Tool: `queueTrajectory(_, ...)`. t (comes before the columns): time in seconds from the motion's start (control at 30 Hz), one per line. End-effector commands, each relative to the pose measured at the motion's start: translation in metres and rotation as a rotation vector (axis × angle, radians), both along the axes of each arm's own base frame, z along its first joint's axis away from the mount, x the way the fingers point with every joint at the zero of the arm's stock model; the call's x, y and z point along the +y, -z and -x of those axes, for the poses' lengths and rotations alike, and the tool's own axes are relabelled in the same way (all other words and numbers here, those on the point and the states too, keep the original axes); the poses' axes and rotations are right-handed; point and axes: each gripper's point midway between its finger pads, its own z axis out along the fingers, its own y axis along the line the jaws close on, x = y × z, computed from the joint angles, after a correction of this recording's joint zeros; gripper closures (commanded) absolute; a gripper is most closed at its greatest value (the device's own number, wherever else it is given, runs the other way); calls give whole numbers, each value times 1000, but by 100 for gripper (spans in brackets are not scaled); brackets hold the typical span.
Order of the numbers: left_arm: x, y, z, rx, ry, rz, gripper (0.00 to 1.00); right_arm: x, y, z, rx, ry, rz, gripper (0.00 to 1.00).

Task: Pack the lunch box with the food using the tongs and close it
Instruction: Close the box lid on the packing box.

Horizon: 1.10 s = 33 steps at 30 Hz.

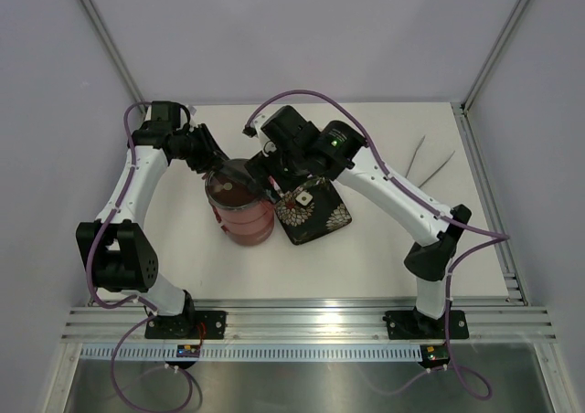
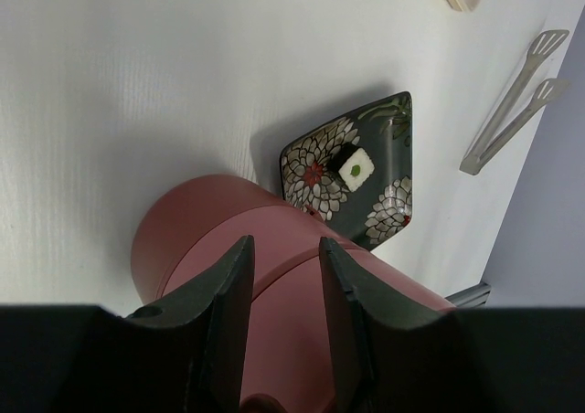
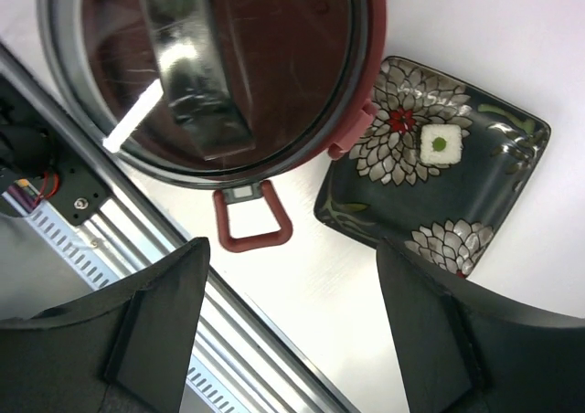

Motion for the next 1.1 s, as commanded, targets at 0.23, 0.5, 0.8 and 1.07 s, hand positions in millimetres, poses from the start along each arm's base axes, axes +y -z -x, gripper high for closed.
queueTrajectory(0.23,1,-16,-5,-69,1,-7,63,13,5,20,19,-80,9,19)
queueTrajectory(0.5,0,-17,-5,-70,-1,-2,63,11,15,9,-9,-49,56,21)
queueTrajectory(0.8,-1,-17,-8,-71,-4,5,62,12,25,9,1,-54,77,21)
queueTrajectory(1.07,-2,-16,-9,-68,-1,12,63,1,24,-11,-84,24,126,22)
